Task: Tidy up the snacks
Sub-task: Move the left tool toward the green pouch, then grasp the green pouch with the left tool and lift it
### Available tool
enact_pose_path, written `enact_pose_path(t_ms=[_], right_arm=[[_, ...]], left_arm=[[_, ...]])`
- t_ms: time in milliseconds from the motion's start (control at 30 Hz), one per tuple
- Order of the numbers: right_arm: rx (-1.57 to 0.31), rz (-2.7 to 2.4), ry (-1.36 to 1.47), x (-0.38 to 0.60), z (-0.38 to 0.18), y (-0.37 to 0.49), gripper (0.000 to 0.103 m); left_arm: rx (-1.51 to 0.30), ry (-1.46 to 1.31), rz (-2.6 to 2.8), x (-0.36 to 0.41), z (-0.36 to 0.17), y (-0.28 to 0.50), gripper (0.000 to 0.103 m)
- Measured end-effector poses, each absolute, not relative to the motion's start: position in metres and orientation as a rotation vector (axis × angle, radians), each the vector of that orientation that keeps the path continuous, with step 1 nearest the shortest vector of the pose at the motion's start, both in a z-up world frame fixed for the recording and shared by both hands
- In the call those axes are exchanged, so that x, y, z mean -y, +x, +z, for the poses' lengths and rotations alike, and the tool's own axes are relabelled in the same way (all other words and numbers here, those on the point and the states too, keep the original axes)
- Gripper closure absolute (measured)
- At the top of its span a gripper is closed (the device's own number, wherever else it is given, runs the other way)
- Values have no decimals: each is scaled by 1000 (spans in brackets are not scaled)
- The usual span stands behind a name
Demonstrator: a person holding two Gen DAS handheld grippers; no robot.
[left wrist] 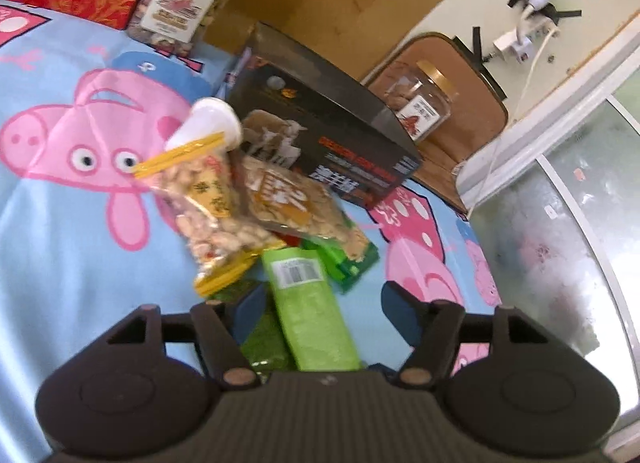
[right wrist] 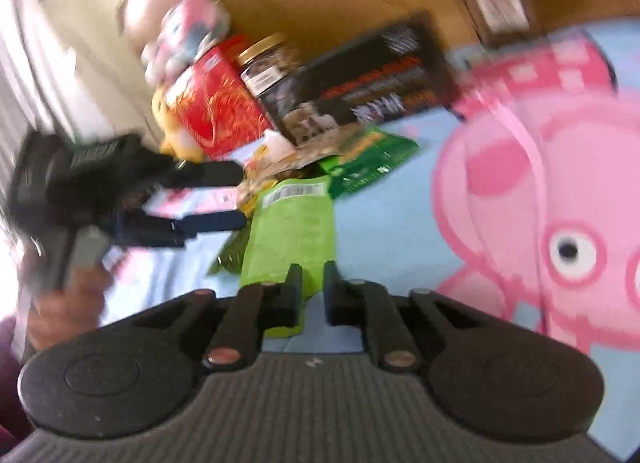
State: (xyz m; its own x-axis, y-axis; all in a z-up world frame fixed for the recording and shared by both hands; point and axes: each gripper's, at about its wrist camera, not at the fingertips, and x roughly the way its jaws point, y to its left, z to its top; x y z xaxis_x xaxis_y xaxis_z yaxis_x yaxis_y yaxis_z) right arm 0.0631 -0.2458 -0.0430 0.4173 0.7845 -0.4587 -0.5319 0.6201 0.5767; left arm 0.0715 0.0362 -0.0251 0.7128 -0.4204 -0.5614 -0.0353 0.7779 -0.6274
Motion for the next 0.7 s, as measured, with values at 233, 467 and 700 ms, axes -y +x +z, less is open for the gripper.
enact_pose_path(t_ms=[233,467,700], right_arm=[[-771,881,368,246,-40,52,88],[-742,914,325,244,-41,52,87],[-673,953,215,232,-36,39,61]], left_arm=[[-740,-631,-238,-26,-25,76,40],[-664,-693,-351,-27,-18,67,40],[-700,-607,-320,-8,-30,71,57]])
